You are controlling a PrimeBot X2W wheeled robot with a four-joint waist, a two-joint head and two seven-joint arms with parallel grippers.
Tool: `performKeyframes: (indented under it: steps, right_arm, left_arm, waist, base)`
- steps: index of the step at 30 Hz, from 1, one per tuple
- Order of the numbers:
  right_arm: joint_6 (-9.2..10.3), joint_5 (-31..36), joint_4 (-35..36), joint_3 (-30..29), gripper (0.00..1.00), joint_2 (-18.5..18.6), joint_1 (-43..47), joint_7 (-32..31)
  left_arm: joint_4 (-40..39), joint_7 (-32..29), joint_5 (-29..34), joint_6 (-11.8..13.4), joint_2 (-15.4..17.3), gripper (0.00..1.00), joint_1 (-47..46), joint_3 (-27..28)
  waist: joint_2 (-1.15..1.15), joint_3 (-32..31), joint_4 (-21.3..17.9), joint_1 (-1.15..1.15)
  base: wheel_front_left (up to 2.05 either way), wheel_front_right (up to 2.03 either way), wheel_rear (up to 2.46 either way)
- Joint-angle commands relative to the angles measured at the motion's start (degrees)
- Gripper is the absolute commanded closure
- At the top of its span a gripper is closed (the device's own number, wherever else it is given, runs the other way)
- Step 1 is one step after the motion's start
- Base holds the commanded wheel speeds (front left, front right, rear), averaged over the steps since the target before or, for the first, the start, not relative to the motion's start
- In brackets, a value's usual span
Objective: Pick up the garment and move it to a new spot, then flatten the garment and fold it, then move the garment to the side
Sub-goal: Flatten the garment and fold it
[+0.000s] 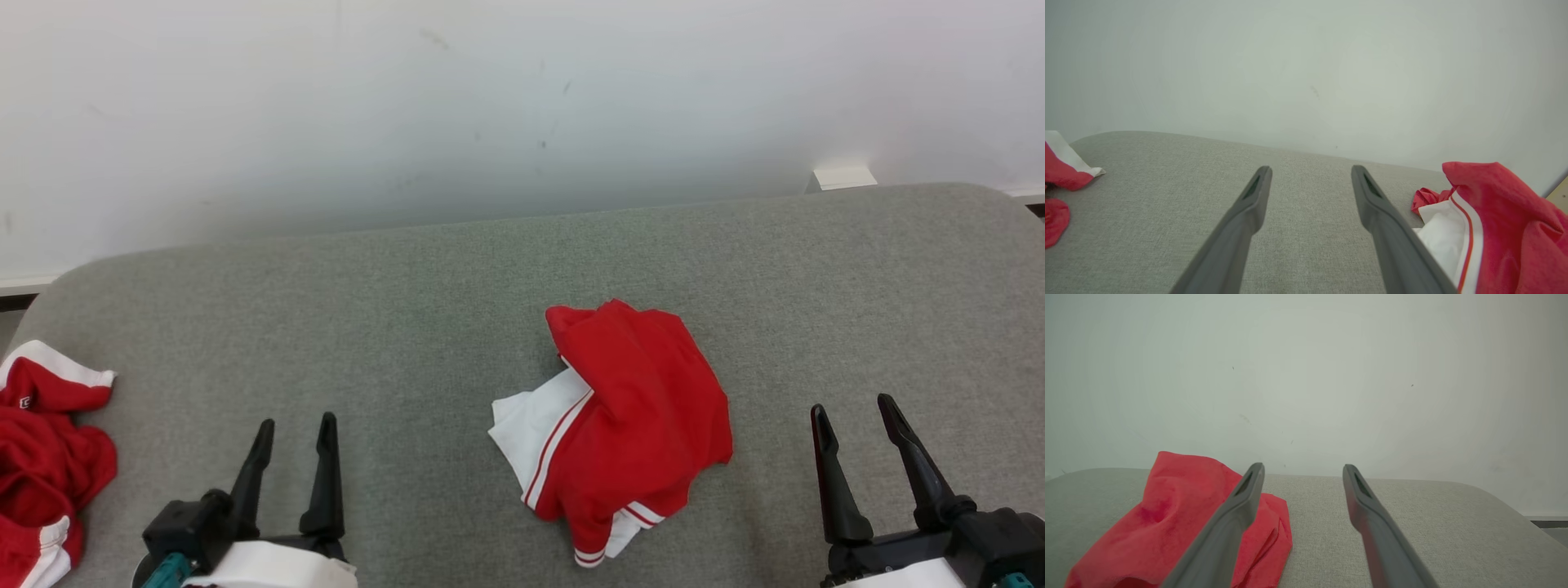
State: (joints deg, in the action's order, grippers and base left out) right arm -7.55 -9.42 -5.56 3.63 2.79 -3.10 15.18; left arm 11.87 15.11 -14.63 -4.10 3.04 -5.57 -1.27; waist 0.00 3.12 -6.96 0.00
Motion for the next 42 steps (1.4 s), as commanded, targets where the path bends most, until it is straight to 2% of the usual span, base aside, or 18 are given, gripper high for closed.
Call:
performKeyframes:
  steps: [1,11,16,22,27,33,42]
  right_arm:
    - [0.11,-0.2,0.0,0.1,0.0,0.2,-0.4,-0.1]
    - [0.12,-0.7,-0.2,0.5,0.0,0.2,-1.5,-0.1]
    - [0.11,-0.7,-0.3,0.7,0.0,0.2,-2.3,-0.1]
    - [0.11,-0.6,0.1,0.6,0.0,0.2,-3.6,-0.1]
    - [0.11,-0.1,0.2,0.5,0.0,0.2,-3.9,-0.1]
    - [0.12,-1.2,0.3,1.0,0.0,0.2,-4.5,-0.1]
    - [0.11,-2.2,0.5,0.8,0.0,0.2,-4.7,-0.1]
  left_arm:
    - [0.3,0.1,0.8,-0.4,0.0,0.0,-0.6,0.1]
    - [1.0,0.1,1.0,-1.0,-0.1,0.0,-1.6,-0.3]
    - [2.7,0.1,-0.3,-1.6,-0.1,0.0,-2.9,-3.0]
    - [9.7,0.0,-0.9,-2.4,-0.1,0.0,-6.2,-7.3]
    - [16.9,-3.3,-1.5,-2.9,0.4,0.0,-10.3,-10.5]
    - [23.2,-5.7,-2.8,-3.3,1.2,0.0,-14.4,-12.9]
    - [30.7,-5.8,-3.8,-3.4,2.1,0.0,-18.4,-15.8]
  waist:
    - [0.0,0.2,-0.1,0.0]
    - [0.0,0.8,-0.8,0.0]
    - [0.0,1.4,-1.5,0.0]
    - [0.0,2.3,-3.4,0.0]
    - [0.0,3.0,-5.4,0.0]
    - [0.0,3.9,-8.4,0.0]
    - [0.0,5.1,-11.6,0.0]
  base:
    - [0.0,0.0,0.0]
    - [0.0,0.0,0.0]
    - [0.0,0.0,0.0]
    - [0.0,0.0,0.0]
    - [0.0,0.0,0.0]
    - [0.0,0.0,0.0]
    - [0.0,0.0,0.0]
